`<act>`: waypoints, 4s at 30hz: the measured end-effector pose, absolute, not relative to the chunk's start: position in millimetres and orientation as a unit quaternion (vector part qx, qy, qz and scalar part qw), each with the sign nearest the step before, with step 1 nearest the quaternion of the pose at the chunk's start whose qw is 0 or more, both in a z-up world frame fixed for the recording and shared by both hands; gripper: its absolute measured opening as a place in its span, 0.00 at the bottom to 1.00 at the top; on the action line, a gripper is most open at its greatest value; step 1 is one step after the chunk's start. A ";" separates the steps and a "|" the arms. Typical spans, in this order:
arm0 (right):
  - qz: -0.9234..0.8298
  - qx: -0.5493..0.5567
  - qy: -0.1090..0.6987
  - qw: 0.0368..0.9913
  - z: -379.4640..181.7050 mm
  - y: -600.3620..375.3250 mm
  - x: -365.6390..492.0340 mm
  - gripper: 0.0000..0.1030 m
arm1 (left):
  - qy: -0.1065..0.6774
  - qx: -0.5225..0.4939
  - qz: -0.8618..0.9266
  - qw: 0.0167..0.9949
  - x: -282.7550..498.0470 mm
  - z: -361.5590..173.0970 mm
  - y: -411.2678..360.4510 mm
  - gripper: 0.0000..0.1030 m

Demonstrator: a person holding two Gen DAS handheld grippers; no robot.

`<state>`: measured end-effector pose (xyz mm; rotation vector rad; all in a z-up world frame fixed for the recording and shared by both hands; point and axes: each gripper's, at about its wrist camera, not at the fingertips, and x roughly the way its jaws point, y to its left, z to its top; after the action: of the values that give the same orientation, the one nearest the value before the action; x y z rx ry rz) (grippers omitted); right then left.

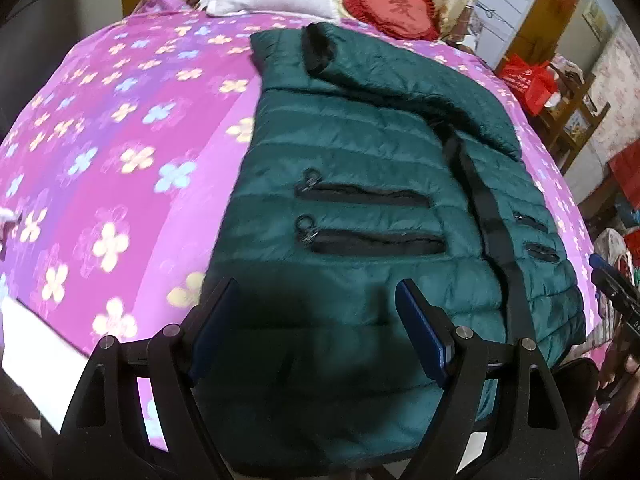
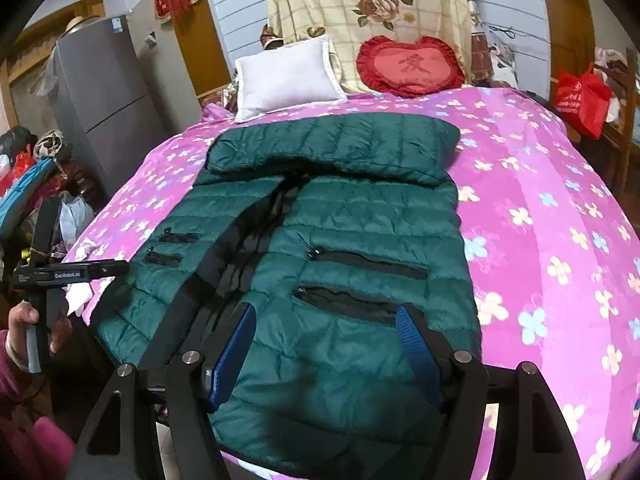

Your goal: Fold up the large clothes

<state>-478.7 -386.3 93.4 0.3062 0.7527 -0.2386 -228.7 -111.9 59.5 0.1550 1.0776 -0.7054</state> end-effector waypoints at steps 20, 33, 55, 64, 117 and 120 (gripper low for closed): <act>-0.160 0.210 0.393 0.881 50.3 -449.2 -501.7 0.68 | 0.555 0.008 -0.272 0.786 -203.5 33.8 -84.2 0.78; -0.147 0.254 0.428 0.855 41.2 -453.4 -506.6 0.69 | 0.561 0.014 -0.290 0.775 -211.4 26.0 -71.9 0.78; -0.097 0.309 0.445 0.835 23.1 -451.1 -511.2 0.72 | 0.559 0.044 -0.266 0.784 -232.4 26.2 -64.7 0.79; -0.072 0.313 0.439 0.839 22.3 -446.1 -510.3 0.72 | 0.556 0.065 -0.265 0.785 -240.9 24.8 -71.2 0.81; -0.017 0.309 0.374 0.874 69.8 -445.9 -518.2 0.21 | 0.511 0.070 -0.291 0.806 -245.6 62.2 -76.6 0.15; -0.017 0.333 0.401 0.853 50.6 -452.3 -520.9 0.21 | 0.514 0.075 -0.288 0.805 -246.2 58.7 -76.2 0.15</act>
<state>-520.9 -452.3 50.6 0.7015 0.8448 -0.0349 -246.2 -76.2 58.7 0.1602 1.1005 -0.6168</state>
